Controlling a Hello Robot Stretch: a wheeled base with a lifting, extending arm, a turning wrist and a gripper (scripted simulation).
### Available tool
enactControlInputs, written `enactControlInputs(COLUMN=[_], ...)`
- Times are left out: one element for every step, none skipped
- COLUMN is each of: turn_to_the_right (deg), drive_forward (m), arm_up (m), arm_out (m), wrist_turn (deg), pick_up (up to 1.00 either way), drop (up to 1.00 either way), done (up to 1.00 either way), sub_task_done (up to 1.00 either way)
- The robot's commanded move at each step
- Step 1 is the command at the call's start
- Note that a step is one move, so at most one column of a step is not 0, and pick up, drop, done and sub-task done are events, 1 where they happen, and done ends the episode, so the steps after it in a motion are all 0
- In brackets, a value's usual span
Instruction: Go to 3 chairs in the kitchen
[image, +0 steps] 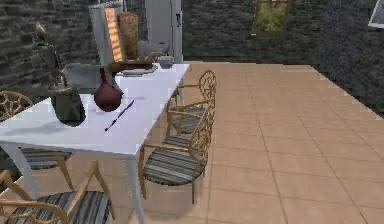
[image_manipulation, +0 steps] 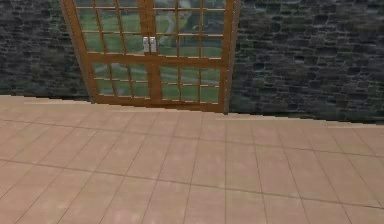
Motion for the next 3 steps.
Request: enactControlInputs(turn_to_the_right=[9.0,3.0,0.0], drive_forward=[0.0,0.0,0.25], arm_up=[0.0,0.0,0.0], arm_out=[0.0,0.0,0.0], wrist_turn=[0.0,0.0,0.0], pick_up=[0.0,0.0,0.0], drop=[0.0,0.0,0.0], done=[0.0,0.0,0.0], sub_task_done=[0.0,0.0,0.0])
